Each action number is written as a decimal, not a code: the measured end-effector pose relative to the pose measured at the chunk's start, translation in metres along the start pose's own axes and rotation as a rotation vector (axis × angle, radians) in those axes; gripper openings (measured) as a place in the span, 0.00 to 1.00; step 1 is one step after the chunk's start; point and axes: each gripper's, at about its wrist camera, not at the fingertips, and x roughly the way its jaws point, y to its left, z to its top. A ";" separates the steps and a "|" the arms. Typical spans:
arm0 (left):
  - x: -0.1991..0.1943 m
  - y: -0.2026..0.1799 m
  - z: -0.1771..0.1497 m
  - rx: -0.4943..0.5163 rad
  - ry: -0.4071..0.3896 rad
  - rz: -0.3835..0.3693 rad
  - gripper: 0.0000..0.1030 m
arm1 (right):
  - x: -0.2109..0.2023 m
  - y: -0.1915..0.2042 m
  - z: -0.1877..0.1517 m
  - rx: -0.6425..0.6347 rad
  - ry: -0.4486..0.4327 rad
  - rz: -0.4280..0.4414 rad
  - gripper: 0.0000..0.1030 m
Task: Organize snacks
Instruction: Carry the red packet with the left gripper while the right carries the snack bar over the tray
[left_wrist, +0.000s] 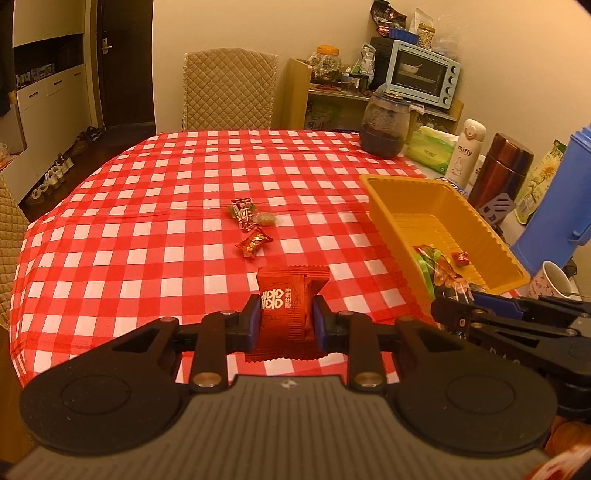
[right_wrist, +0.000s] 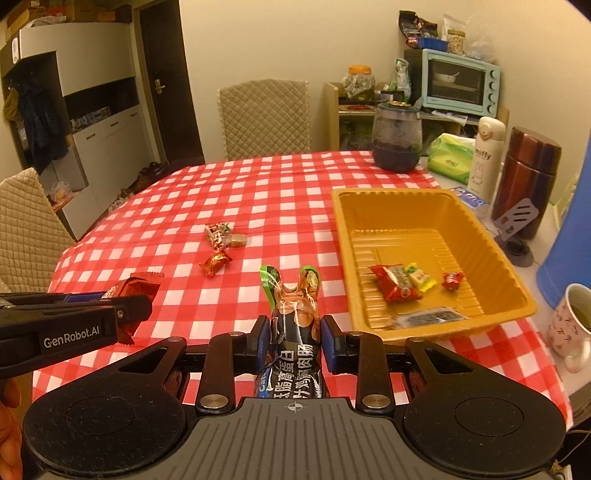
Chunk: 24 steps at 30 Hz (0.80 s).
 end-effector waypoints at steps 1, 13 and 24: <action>-0.002 -0.002 0.000 0.003 -0.001 -0.002 0.25 | -0.003 -0.001 0.000 0.001 -0.004 -0.004 0.29; -0.012 -0.034 0.003 0.038 -0.015 -0.051 0.25 | -0.028 -0.030 -0.003 0.020 -0.035 -0.055 0.29; -0.011 -0.066 0.010 0.081 -0.017 -0.102 0.25 | -0.044 -0.063 0.000 0.066 -0.055 -0.110 0.29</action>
